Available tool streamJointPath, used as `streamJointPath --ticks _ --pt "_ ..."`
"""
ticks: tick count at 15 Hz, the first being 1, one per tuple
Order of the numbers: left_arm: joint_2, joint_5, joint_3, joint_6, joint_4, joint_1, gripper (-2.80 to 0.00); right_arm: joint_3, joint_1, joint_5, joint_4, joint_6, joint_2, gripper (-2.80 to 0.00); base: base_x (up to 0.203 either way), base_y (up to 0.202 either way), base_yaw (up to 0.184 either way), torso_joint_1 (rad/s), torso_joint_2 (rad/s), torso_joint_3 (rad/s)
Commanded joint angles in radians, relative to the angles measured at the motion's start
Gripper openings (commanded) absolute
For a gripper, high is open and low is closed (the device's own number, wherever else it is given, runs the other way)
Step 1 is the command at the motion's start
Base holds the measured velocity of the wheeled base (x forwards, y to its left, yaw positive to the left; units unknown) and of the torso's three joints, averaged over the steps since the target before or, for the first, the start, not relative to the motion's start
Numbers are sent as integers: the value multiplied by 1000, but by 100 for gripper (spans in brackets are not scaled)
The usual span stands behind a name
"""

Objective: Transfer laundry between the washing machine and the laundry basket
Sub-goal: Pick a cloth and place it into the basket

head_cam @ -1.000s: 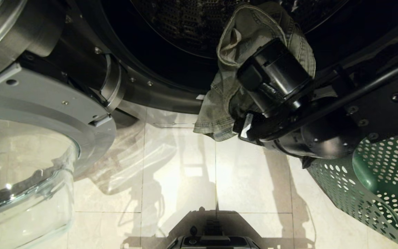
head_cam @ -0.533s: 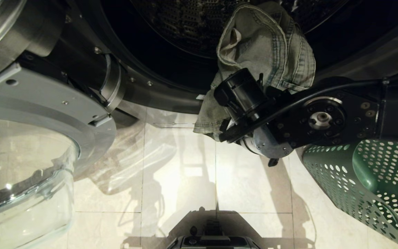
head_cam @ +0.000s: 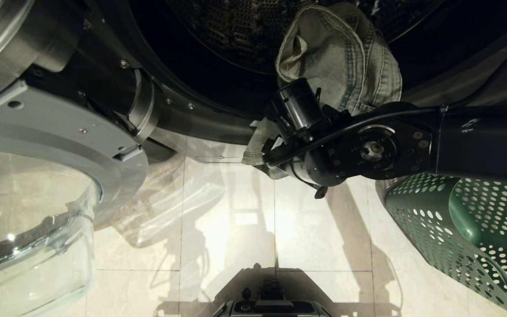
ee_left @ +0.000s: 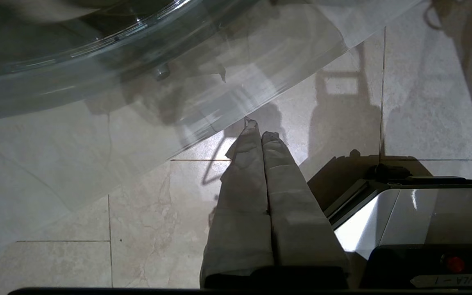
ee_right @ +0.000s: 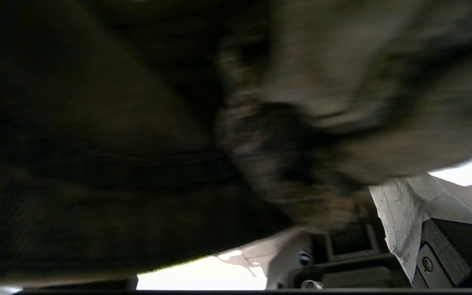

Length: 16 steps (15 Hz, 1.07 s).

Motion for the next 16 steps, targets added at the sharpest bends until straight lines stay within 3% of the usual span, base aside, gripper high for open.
streamJointPath --ticks 1,5,9,13,16 --pt "-2 0 0 0 0 1 -280 -3 -10 -3 -18 2 14 0 0 0 0 0 0 0" --pt "-2 0 0 0 0 1 -280 -44 -38 1 -81 0 41 0 0 0 0 0 0 0" --pt "-2 0 0 0 0 1 -280 -62 -70 108 -126 -27 40 0 0 0 0 0 0 0" --pt "-2 0 1 0 0 1 -280 -60 -86 125 -147 -40 39 0 0 0 0 0 0 0" --pt "-2 0 0 0 0 1 -280 -55 -96 191 -144 -49 4 0 0 0 0 0 0 0"
